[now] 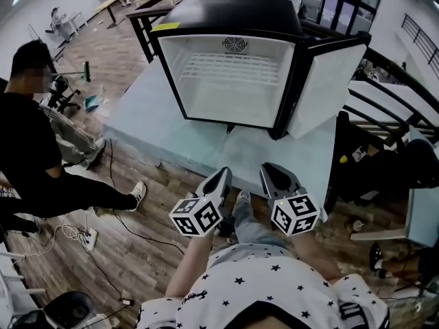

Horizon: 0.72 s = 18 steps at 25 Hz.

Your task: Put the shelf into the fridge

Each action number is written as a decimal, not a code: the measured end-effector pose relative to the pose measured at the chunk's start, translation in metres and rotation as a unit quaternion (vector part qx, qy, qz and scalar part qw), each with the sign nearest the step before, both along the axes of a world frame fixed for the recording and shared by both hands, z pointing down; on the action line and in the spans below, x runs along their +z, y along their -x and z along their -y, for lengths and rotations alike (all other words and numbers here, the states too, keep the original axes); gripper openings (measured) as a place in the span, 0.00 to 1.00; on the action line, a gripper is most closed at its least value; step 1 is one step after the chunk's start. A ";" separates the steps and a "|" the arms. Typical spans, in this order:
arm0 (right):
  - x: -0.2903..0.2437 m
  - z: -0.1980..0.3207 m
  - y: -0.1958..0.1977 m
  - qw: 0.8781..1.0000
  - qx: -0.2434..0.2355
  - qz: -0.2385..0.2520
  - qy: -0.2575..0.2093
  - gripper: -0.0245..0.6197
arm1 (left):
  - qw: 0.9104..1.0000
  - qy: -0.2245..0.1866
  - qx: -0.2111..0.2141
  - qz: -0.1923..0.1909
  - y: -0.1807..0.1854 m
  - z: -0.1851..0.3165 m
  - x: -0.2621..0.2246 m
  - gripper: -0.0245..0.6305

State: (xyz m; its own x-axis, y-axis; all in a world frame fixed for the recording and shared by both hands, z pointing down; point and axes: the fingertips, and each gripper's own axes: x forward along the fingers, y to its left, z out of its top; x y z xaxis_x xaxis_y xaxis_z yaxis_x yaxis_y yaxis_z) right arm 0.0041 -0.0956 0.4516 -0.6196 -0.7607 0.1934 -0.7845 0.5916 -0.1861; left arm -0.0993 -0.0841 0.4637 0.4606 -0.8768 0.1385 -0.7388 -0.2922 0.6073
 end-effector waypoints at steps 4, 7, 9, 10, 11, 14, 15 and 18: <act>0.001 -0.003 -0.001 1.000 0.004 -0.002 -0.001 0.09 | 1.000 0.001 0.006 0.001 -0.003 -0.003 0.000 0.04; 0.000 -0.005 -0.001 1.000 0.008 -0.004 -0.007 0.07 | 1.000 0.000 0.008 0.000 -0.003 -0.003 0.001 0.04; -0.001 -0.006 0.000 1.000 0.010 -0.004 -0.009 0.07 | 1.000 0.000 0.007 -0.002 -0.002 -0.003 0.001 0.04; -0.001 -0.006 0.000 1.000 0.010 -0.005 -0.010 0.07 | 1.000 0.001 0.007 -0.003 -0.001 -0.003 0.001 0.04; -0.002 -0.007 0.000 1.000 0.010 -0.005 -0.010 0.07 | 1.000 0.001 0.007 -0.003 -0.001 -0.003 0.000 0.04; -0.003 -0.008 0.000 1.000 0.010 -0.005 -0.010 0.07 | 1.000 0.001 0.006 -0.006 -0.001 -0.004 -0.001 0.04; -0.002 -0.008 0.000 1.000 0.010 -0.005 -0.010 0.07 | 1.000 0.001 0.006 -0.007 -0.001 -0.004 -0.001 0.04; -0.002 -0.009 0.001 1.000 0.011 -0.005 -0.010 0.07 | 1.000 0.002 0.006 -0.008 0.000 -0.004 0.001 0.04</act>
